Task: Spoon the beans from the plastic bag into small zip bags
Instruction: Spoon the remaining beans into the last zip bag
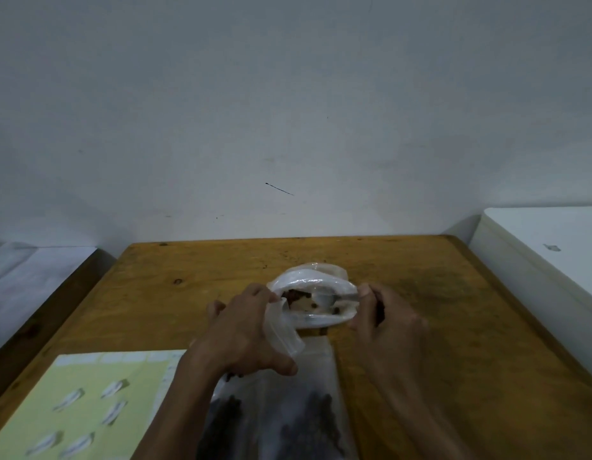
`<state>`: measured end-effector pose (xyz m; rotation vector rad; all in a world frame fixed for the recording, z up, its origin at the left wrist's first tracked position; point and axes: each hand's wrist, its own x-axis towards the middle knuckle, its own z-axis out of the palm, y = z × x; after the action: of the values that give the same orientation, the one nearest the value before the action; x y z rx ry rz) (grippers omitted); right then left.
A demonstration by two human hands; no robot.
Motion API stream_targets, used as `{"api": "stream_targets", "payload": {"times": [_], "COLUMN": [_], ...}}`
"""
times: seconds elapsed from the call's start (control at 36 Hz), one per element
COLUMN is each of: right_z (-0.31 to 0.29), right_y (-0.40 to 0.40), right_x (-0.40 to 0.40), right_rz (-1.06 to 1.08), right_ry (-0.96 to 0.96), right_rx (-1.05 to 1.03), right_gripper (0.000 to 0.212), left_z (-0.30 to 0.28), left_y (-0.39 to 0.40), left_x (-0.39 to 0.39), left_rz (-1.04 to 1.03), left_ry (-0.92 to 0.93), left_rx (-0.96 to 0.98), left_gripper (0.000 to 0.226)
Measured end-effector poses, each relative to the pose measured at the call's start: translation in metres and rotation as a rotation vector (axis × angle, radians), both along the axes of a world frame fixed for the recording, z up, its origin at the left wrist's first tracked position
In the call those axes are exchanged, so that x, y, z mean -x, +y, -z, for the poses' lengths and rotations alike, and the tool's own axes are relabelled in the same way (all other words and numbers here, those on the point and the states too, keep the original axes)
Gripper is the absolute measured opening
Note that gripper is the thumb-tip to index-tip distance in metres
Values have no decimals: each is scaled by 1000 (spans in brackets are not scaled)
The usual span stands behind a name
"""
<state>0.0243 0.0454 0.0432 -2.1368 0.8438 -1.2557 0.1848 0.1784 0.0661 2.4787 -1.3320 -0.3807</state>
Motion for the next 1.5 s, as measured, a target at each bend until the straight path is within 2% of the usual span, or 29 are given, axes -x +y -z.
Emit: {"api": "stream_targets", "payload": {"times": [0.19, 0.36, 0.44, 0.5, 0.56, 0.64, 0.69, 0.78, 0.86, 0.92, 1.08, 1.17, 1.33, 1.42, 1.5], "right_z": [7, 10, 7, 6, 5, 5, 8, 13, 12, 10, 21, 26, 29, 29, 28], "right_y": [9, 15, 19, 20, 23, 30, 34, 35, 37, 37, 22, 17, 9, 9, 9], "right_x": [4, 2, 2, 5, 8, 10, 9, 3, 1, 3, -1, -8, -15, -12, -12], "right_rz": [68, 8, -16, -22, -2, 10, 11, 39, 50, 34, 47, 40, 37, 42, 54], "right_ry": [61, 98, 76, 127, 215, 351, 368, 251, 90, 26, -7, -4, -174, -217, -266], "right_rx": [265, 240, 264, 302, 338, 290, 294, 317, 271, 259, 223, 119, -459, -577, -698], "right_gripper": [12, 7, 20, 23, 11, 28, 28, 8, 27, 32, 19, 15, 21, 23, 28], "left_z": [2, 5, 6, 5, 4, 2, 1, 0, 0, 0, 0, -8, -26, -29, -27], "left_y": [2, 1, 0, 0, -1, -2, -2, -2, 0, 0, 0, -1, 1, 1, 2], "left_x": [3, 6, 8, 9, 11, 15, 18, 21, 21, 21, 18, 20, 24, 24, 24], "left_rz": [-20, -34, -41, -41, -43, -58, -63, -64, -70, -79, -105, -99, -77, -68, -63], "left_ry": [-6, -8, 7, 19, 17, -1, -8, -5, 7, 24, 70, 39, -8, -17, -14], "left_rx": [-13, -2, 14, 19, 13, 1, -2, -9, -1, 18, 72, 108, 211, 191, 200], "left_gripper": [107, 102, 101, 99, 98, 99, 98, 95, 94, 96, 108, 107, 99, 93, 98]}}
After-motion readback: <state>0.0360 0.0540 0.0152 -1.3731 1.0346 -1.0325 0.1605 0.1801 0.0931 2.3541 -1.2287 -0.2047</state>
